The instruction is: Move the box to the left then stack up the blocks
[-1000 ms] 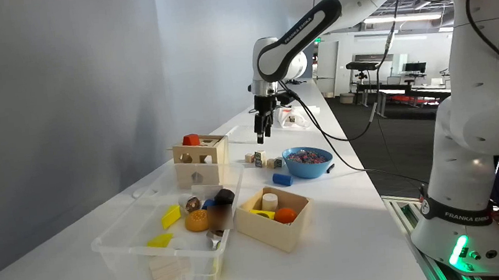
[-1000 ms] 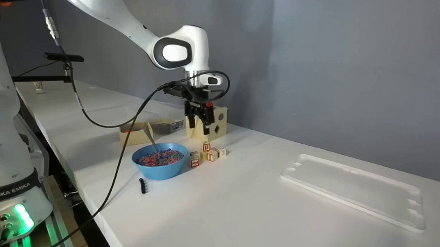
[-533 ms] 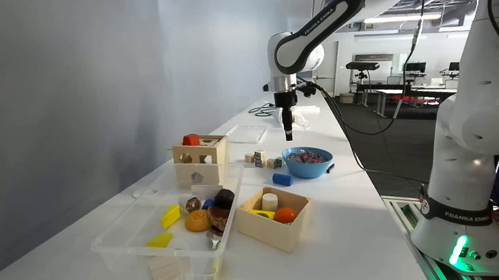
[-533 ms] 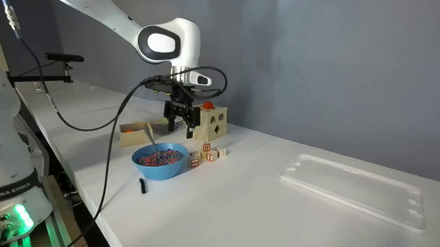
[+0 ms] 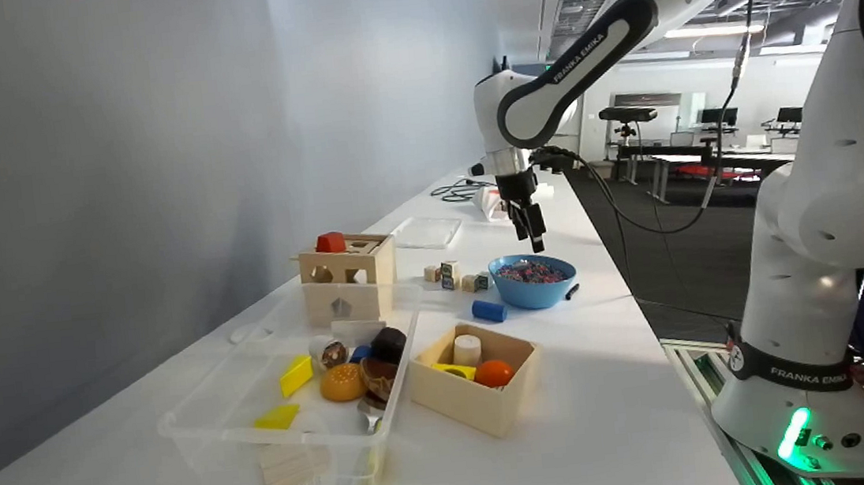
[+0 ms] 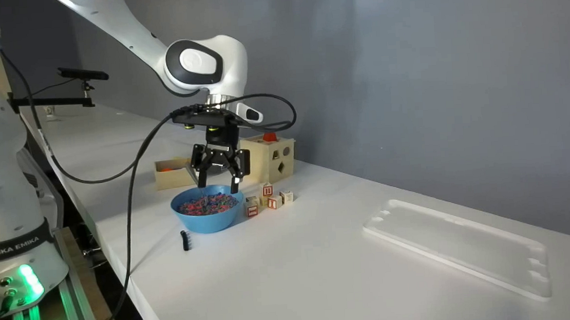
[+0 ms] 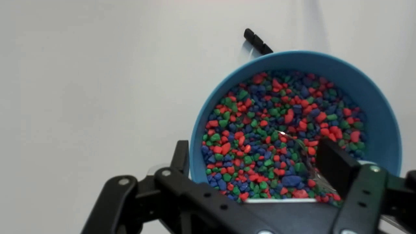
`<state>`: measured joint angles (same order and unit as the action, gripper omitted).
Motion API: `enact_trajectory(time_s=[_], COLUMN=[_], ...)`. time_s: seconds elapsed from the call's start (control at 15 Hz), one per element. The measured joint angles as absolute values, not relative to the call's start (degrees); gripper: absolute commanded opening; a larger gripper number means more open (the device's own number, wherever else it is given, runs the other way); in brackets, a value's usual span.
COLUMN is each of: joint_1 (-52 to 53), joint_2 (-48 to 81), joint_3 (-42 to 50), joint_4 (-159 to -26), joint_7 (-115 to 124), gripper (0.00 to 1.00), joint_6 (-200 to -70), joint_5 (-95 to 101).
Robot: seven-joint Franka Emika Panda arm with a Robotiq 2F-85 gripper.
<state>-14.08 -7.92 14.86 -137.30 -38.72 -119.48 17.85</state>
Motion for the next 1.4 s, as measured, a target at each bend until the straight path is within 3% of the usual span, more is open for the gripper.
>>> enact_trajectory(time_s=[0.67,0.8,1.4], joint_1=[-14.2,-14.4,-17.5], joint_2=[-4.0,-1.4,6.6], joint_3=[17.4,18.2,17.6], joint_4=[-136.7,-135.8,-129.8], joint_7=[-39.8,-41.9,-55.2], gripper=[1.00,0.73,0.10], joint_6=[-126.8,-127.9,-125.8], joint_5=[9.7,5.8,-9.4])
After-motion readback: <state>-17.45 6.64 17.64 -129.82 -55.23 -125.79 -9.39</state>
